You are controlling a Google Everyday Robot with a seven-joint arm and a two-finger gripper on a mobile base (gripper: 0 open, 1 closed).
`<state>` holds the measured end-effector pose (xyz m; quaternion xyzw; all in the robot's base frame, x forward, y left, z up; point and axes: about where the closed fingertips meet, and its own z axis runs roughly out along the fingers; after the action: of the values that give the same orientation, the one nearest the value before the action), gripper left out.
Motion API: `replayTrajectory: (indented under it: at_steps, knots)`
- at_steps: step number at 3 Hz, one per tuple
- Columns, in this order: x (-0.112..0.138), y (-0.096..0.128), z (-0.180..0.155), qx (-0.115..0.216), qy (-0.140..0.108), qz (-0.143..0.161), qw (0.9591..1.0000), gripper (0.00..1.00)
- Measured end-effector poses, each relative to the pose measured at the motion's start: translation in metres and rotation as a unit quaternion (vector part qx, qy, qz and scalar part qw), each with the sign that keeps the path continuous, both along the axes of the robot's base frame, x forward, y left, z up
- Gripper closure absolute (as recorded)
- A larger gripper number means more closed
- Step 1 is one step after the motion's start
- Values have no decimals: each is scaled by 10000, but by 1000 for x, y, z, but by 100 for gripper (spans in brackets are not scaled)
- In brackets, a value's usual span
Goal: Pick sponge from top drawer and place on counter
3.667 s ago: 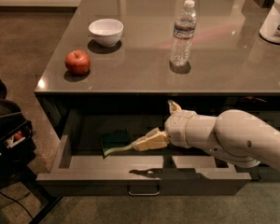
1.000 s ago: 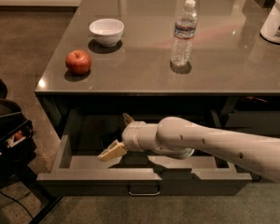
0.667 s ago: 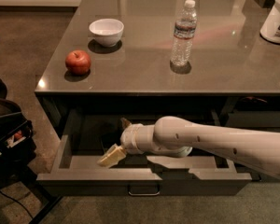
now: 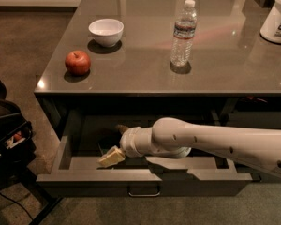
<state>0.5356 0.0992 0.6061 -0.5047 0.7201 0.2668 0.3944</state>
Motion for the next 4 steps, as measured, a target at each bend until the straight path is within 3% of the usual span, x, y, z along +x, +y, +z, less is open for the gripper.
replayTrajectory:
  at_steps: [3,4]
  knots:
    - [0,0,0,1,0,1,10000,88]
    - [-3,-1,2,148,71,42,9999,100]
